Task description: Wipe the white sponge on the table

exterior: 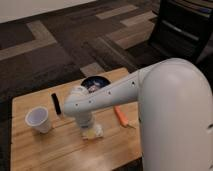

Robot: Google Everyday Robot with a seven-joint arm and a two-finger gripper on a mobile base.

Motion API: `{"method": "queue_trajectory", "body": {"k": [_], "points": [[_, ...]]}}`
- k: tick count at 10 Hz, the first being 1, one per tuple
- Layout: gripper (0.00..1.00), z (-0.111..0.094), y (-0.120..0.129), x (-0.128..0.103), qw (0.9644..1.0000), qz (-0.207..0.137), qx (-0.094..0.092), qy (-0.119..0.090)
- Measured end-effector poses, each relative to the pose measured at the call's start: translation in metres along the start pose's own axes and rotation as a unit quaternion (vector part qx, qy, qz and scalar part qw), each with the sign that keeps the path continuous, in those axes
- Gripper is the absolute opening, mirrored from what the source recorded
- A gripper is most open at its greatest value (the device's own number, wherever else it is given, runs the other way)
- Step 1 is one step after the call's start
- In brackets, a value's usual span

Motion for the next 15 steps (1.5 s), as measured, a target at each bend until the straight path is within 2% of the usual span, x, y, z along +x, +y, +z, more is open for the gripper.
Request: {"method": "queue_trajectory", "body": {"k": [2,7,12,14,15], "points": [[0.0,-0.002,0.013,0.008,0.9999,0.012,-0.008,0.008],[0.0,-0.014,0.022,-0.015,1.0,0.002,-0.003,-0.003],[0.0,-0.025,-0.021,-0.018,0.9992,-0.018,0.035,-0.003],[0.0,-0.018,-0.038,-0.011,0.9992,-0.013,0.038,-0.003],[0.04,-0.015,-0.048,-0.008,0.9992,-0.012,0.038,-0.004]]}}
